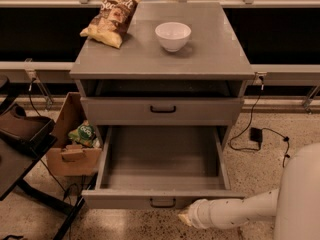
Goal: Close middle drawer
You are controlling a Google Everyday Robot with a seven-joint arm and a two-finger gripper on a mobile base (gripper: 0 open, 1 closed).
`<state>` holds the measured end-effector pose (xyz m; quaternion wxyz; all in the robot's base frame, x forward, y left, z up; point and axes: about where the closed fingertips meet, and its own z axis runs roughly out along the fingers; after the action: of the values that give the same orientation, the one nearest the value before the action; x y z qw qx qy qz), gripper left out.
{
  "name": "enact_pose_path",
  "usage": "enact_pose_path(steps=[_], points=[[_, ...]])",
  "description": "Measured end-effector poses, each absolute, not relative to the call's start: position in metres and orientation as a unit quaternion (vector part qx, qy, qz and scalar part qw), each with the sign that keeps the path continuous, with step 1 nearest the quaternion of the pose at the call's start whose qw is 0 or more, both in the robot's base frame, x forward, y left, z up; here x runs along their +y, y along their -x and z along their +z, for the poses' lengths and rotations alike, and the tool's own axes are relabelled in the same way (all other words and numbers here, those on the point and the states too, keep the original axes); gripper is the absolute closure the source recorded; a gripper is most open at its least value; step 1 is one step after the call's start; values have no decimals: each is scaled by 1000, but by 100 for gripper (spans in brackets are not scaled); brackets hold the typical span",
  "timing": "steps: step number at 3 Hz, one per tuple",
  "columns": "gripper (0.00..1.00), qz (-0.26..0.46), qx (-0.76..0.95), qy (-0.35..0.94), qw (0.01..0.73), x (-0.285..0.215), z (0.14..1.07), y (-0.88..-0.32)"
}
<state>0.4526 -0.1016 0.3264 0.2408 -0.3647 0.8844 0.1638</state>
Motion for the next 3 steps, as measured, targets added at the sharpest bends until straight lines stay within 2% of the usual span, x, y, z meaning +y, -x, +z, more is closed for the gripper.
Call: enact_pose_path(steps=[3], points=[[100, 148, 865, 410, 249, -98, 336, -498]])
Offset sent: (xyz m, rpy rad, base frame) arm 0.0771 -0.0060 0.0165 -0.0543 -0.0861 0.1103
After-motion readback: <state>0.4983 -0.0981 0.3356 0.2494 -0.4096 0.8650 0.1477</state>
